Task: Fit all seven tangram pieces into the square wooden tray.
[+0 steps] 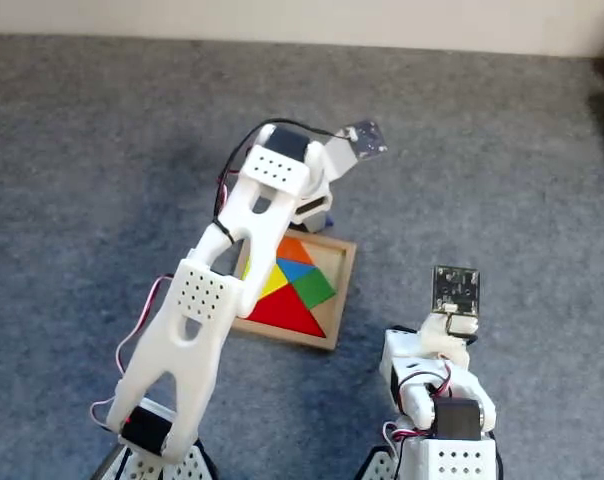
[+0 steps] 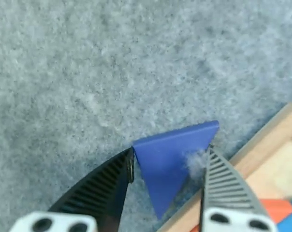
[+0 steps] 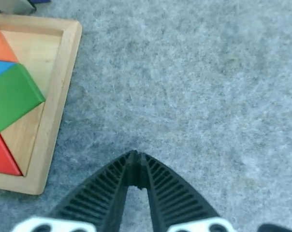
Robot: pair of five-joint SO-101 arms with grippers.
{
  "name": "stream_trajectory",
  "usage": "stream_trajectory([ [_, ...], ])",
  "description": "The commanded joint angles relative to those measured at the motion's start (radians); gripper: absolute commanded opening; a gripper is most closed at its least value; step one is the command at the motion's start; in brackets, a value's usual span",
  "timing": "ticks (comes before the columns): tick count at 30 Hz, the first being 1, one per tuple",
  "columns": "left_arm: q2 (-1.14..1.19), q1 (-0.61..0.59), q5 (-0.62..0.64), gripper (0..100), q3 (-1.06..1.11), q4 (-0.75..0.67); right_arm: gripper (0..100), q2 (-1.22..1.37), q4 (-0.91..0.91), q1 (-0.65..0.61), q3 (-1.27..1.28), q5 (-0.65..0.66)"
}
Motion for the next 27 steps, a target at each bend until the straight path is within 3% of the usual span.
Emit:
stream_trajectory([
  [1,-0.007,0.021,-0.009,21,-0.019,0.017,1.2,-0.005,-0.025,0.013,0.134,0.014],
  [14,-0.015,0.024,-0.006,18,-0.294,0.227,1.2,-0.005,-0.025,0.013,0.134,0.014],
  [22,-0.013,0.024,-0.003,19,-0.303,0.230,1.2,-0.005,-0.025,0.013,0.134,0.014],
  [27,-0.010,0.021,0.049,26,-0.300,0.219,1.2,-0.005,-0.025,0.013,0.134,0.014],
])
